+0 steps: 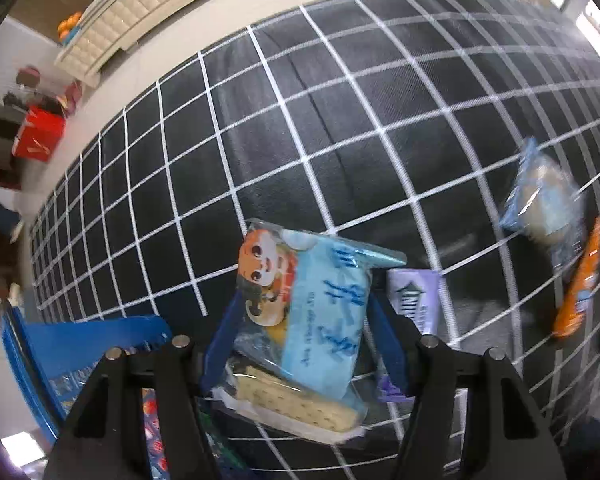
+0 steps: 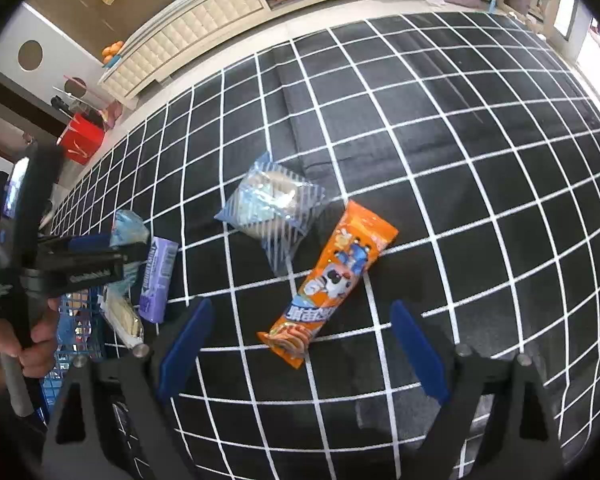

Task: Organize snacks
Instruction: 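Grasp the light-blue pastry bag with the left tool while the right tool grasps the orange stick snack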

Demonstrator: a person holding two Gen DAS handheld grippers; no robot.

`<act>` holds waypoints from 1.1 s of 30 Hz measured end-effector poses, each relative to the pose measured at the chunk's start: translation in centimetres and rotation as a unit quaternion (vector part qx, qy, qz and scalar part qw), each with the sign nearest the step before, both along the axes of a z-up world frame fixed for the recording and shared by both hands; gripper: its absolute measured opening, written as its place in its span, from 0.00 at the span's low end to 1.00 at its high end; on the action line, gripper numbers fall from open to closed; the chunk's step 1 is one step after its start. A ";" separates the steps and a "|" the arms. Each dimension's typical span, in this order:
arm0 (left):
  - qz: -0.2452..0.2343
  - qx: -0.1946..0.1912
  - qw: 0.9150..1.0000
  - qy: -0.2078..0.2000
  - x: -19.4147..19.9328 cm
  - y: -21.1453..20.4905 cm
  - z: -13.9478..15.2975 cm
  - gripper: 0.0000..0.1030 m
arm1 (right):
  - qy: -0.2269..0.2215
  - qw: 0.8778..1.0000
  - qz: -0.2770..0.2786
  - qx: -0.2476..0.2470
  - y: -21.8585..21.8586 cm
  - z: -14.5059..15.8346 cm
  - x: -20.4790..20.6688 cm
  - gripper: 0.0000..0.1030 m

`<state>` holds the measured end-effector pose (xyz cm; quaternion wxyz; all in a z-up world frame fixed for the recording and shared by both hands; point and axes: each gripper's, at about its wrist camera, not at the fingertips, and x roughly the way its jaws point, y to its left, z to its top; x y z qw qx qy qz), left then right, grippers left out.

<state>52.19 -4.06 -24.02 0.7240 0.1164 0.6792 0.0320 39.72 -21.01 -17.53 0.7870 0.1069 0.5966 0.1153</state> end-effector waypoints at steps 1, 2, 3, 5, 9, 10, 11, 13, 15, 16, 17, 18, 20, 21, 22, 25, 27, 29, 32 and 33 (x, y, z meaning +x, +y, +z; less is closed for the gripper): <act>-0.001 0.008 1.000 0.002 0.0 0.0 -0.5 0.60 | -0.001 1.000 -0.001 0.002 -0.2 0.0 -0.1 0.91; -0.001 0.012 1.000 -0.001 0.1 0.0 -0.7 0.60 | -0.002 1.000 -0.001 0.002 -0.3 0.1 -0.2 0.91; 0.003 0.013 1.000 -0.003 0.1 0.0 -1.0 0.60 | -0.004 1.000 -0.001 0.002 -0.4 0.2 -0.3 0.91; 0.002 0.016 1.000 -0.004 0.1 -0.1 -1.2 0.59 | -0.007 1.000 -0.001 0.001 -0.4 0.5 -0.2 0.91; -0.004 0.024 1.000 -0.012 -0.3 -0.6 -1.6 0.43 | -0.012 1.000 0.002 -0.004 -0.3 0.9 -0.1 0.91; -0.009 0.022 1.000 -0.014 -0.5 -0.7 -1.4 0.40 | -0.012 1.000 0.002 -0.002 -0.2 0.9 0.1 0.91; -0.012 0.025 1.000 -0.015 -0.7 -0.9 -1.2 0.38 | -0.012 1.000 0.003 0.000 -0.1 0.9 0.1 0.91; -0.016 0.025 0.999 -0.022 -1.4 -1.2 -0.8 0.36 | -0.013 1.000 0.004 -0.002 0.5 1.0 0.2 0.91; -0.011 0.019 0.999 -0.029 -1.9 -1.5 -0.4 0.35 | -0.015 1.000 0.006 0.002 0.9 1.0 0.4 0.90; -0.007 0.015 0.999 -0.031 -2.2 -1.3 -0.3 0.35 | -0.014 1.000 0.006 0.004 1.2 1.0 0.5 0.90; -0.001 0.010 0.999 -0.034 -2.6 -1.1 0.0 0.35 | -0.010 1.000 0.005 0.005 1.4 0.7 0.7 0.90; 0.001 0.005 0.999 -0.036 -2.8 -1.0 0.2 0.35 | -0.005 1.000 0.005 0.005 1.6 0.4 1.0 0.90; 0.003 -0.004 0.999 -0.042 -3.4 -0.5 0.8 0.35 | 0.007 1.000 0.010 -0.001 2.1 -0.4 1.4 0.90; 0.001 -0.006 0.999 -0.044 -3.7 -0.6 0.9 0.35 | 0.011 1.000 0.011 -0.016 2.3 -0.8 1.6 0.90; 0.000 -0.009 0.999 -0.046 -3.8 -0.6 1.1 0.35 | 0.011 0.999 0.007 -0.033 2.5 -1.1 1.8 0.88; -0.006 -0.018 0.999 -0.051 -3.4 -0.2 1.6 0.35 | 0.022 0.999 -0.002 -0.044 2.7 -2.2 2.3 0.69; -0.008 -0.022 0.998 -0.056 -3.6 -0.2 1.9 0.35 | 0.027 0.998 -0.002 -0.057 3.0 -2.8 2.6 0.57; -0.010 -0.024 0.998 -0.062 -3.7 -0.3 2.2 0.35 | 0.013 0.996 0.009 -0.086 3.6 -2.6 2.5 0.47; -0.018 -0.027 0.997 -0.071 -4.2 -0.5 2.8 0.35 | -0.003 0.993 0.021 -0.116 4.1 -2.6 2.0 0.27; -0.021 -0.027 0.997 -0.072 -4.4 -0.6 3.1 0.35 | -0.003 0.993 0.022 -0.117 4.2 -2.6 1.8 0.23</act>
